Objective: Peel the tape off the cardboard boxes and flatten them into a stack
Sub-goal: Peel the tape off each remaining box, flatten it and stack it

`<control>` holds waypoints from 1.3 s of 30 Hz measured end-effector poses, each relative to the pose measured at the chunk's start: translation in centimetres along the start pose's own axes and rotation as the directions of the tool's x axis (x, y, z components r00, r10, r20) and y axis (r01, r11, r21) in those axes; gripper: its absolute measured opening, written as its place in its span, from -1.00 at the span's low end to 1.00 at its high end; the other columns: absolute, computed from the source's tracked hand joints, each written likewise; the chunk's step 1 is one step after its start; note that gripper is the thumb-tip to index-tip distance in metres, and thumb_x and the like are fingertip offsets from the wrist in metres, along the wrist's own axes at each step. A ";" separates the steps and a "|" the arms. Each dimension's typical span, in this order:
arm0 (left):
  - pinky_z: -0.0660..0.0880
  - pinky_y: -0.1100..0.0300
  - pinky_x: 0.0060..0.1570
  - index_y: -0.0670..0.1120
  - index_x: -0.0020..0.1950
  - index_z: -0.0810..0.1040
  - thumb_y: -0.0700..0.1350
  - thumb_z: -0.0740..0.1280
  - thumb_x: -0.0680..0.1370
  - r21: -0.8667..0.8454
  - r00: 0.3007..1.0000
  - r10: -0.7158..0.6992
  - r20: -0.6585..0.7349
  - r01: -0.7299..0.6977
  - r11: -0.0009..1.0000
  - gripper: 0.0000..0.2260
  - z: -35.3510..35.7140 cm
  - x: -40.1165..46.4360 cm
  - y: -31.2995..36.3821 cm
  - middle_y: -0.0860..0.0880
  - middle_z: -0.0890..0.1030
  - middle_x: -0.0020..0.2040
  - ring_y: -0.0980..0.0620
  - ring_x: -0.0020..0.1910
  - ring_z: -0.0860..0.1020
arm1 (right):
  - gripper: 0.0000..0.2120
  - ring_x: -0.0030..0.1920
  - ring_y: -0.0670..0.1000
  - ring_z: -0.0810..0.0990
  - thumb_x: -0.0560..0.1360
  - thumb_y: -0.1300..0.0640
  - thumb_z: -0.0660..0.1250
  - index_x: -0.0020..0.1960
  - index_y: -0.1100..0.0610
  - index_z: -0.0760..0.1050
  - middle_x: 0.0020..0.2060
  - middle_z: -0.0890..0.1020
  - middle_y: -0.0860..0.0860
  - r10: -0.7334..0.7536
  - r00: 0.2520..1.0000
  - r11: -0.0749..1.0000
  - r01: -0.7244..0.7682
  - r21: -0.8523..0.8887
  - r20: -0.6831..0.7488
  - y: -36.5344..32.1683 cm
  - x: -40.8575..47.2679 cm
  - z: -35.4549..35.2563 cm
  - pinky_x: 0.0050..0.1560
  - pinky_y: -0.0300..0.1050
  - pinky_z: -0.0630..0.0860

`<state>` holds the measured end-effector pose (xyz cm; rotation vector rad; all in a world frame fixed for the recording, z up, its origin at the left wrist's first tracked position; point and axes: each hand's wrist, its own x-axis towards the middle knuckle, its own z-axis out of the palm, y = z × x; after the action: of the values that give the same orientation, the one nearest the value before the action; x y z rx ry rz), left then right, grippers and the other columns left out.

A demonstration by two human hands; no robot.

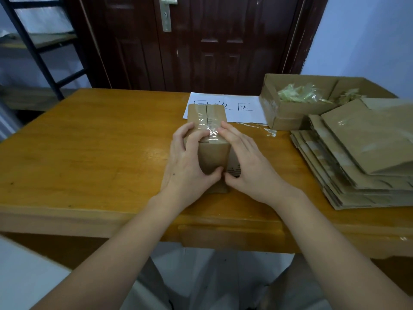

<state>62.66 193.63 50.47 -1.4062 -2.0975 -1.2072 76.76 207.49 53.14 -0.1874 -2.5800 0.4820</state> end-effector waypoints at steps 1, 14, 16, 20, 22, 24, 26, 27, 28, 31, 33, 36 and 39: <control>0.50 0.10 0.27 0.10 0.47 0.28 0.11 0.58 0.34 -0.006 1.000 -0.009 -0.003 0.009 1.000 -0.21 0.1 -0.1 0.1 0.02 0.14 0.54 0.00 0.49 0.27 | -0.02 0.61 -0.12 0.08 0.43 0.19 0.51 0.64 -0.11 0.00 0.63 0.00 -0.22 -0.004 1.000 1.000 0.004 0.002 0.006 0.0 -0.1 0.0 0.51 -0.05 0.24; 0.62 0.03 0.14 0.02 0.49 0.24 -0.01 0.55 0.34 -0.036 0.997 -0.072 0.005 0.072 0.997 -0.21 0.8 -0.2 1.0 -0.04 0.06 0.56 -0.08 0.42 0.34 | -0.19 0.60 -0.17 0.11 0.45 0.19 0.52 0.51 -0.11 0.13 0.64 -0.05 -0.22 0.015 1.000 0.995 -0.015 0.098 0.000 -0.1 -0.5 0.3 0.53 -0.12 0.25; 0.62 0.02 0.12 0.02 0.48 0.24 -0.03 0.53 0.34 -0.038 0.997 -0.074 0.002 0.074 0.997 -0.22 0.8 -0.2 1.0 -0.03 0.07 0.56 -0.08 0.41 0.35 | -0.21 0.60 -0.17 0.12 0.45 0.21 0.52 0.50 -0.10 0.15 0.64 -0.04 -0.20 0.018 1.000 0.994 -0.017 0.108 -0.001 -0.2 -0.5 0.2 0.53 -0.15 0.25; 0.58 0.08 0.15 0.03 0.48 0.24 0.03 0.54 0.35 -0.043 0.998 -0.061 0.009 0.062 0.997 -0.22 0.7 -0.1 0.9 -0.03 0.08 0.55 -0.04 0.42 0.34 | -0.20 0.61 -0.13 0.12 0.45 0.19 0.53 0.50 -0.10 0.13 0.64 -0.04 -0.19 0.025 1.000 0.994 -0.026 0.111 0.011 -0.5 -0.5 0.0 0.55 -0.01 0.28; 0.58 0.09 0.15 0.03 0.47 0.24 0.03 0.53 0.34 -0.043 0.998 -0.068 0.006 0.068 0.997 -0.23 0.7 0.0 1.0 -0.03 0.09 0.55 -0.04 0.41 0.35 | -0.21 0.61 -0.13 0.12 0.46 0.19 0.52 0.50 -0.09 0.14 0.64 -0.03 -0.19 0.026 1.000 0.993 -0.028 0.115 0.017 -0.6 -0.5 -0.1 0.55 0.01 0.29; 0.58 0.10 0.14 0.03 0.47 0.25 0.01 0.53 0.34 -0.048 0.997 -0.077 -0.005 0.077 0.996 -0.23 0.8 0.0 1.1 -0.03 0.09 0.55 -0.01 0.40 0.34 | -0.23 0.60 -0.14 0.13 0.47 0.18 0.52 0.50 -0.08 0.14 0.64 -0.04 -0.20 0.029 0.999 0.992 -0.031 0.121 0.020 -0.6 -0.5 -0.1 0.55 0.00 0.29; 0.59 0.09 0.15 0.03 0.46 0.26 -0.01 0.54 0.35 -0.056 0.996 -0.081 -0.019 0.080 0.995 -0.24 0.9 0.0 1.1 -0.02 0.10 0.54 0.01 0.40 0.33 | -0.24 0.59 -0.19 0.11 0.48 0.17 0.51 0.50 -0.08 0.15 0.62 -0.06 -0.27 0.029 0.999 0.992 -0.031 0.123 0.019 -0.7 -0.5 -0.1 0.55 -0.01 0.29; 0.60 0.07 0.16 0.03 0.46 0.26 -0.02 0.54 0.34 -0.059 0.996 -0.086 -0.025 0.084 0.995 -0.24 1.0 -0.1 1.2 -0.01 0.10 0.54 0.01 0.40 0.33 | -0.24 0.58 -0.22 0.10 0.48 0.17 0.51 0.50 -0.08 0.15 0.61 -0.07 -0.30 0.029 0.999 0.992 -0.031 0.122 0.017 -0.7 -0.5 -0.1 0.55 -0.01 0.29; 0.60 0.05 0.15 0.03 0.45 0.26 -0.02 0.54 0.34 -0.062 0.995 -0.090 -0.030 0.088 0.994 -0.25 1.0 0.0 1.3 -0.01 0.11 0.54 0.00 0.40 0.34 | -0.24 0.58 -0.23 0.10 0.48 0.17 0.51 0.50 -0.09 0.15 0.59 -0.07 -0.33 0.029 0.999 0.992 -0.031 0.122 0.015 -0.7 -0.5 -0.1 0.55 -0.01 0.29; 0.62 0.04 0.10 0.04 0.44 0.26 -0.05 0.52 0.33 -0.061 0.996 -0.087 -0.037 0.085 0.995 -0.25 0.9 -0.1 1.3 0.00 0.11 0.53 -0.03 0.39 0.37 | -0.24 0.55 -0.27 0.09 0.48 0.16 0.50 0.51 -0.09 0.14 0.58 -0.08 -0.35 0.024 1.000 0.991 -0.025 0.131 0.008 -0.8 -0.5 0.0 0.51 0.00 0.35; 0.63 0.03 0.09 0.03 0.45 0.26 -0.07 0.52 0.33 -0.061 0.997 -0.071 -0.031 0.069 0.996 -0.25 0.9 -0.1 1.2 -0.02 0.11 0.54 -0.04 0.40 0.35 | -0.24 0.55 -0.27 0.11 0.48 0.15 0.51 0.51 -0.10 0.14 0.60 -0.08 -0.34 0.025 1.000 0.990 -0.025 0.135 0.003 -0.8 -0.5 0.0 0.48 0.00 0.40; 0.61 0.06 0.13 0.03 0.47 0.26 -0.02 0.55 0.34 -0.070 0.998 -0.065 -0.018 0.064 0.995 -0.23 0.8 -0.2 1.1 -0.01 0.09 0.55 -0.01 0.43 0.31 | -0.23 0.59 -0.16 0.16 0.47 0.15 0.50 0.51 -0.10 0.13 0.63 -0.05 -0.26 0.030 1.000 0.990 -0.029 0.141 -0.004 -0.8 -0.6 0.2 0.47 0.02 0.42; 0.59 0.09 0.16 0.01 0.47 0.27 0.00 0.55 0.34 -0.073 0.997 -0.069 -0.022 0.068 0.995 -0.23 0.8 -0.2 1.1 -0.01 0.09 0.55 0.00 0.44 0.32 | -0.24 0.59 -0.15 0.15 0.48 0.14 0.49 0.51 -0.10 0.13 0.64 -0.03 -0.24 0.025 1.000 0.988 -0.023 0.150 -0.008 -0.8 -0.6 0.2 0.48 0.02 0.39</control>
<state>63.85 194.29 50.38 -1.3525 -2.1212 -1.3320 77.09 206.52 53.01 -0.1682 -2.5222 0.6790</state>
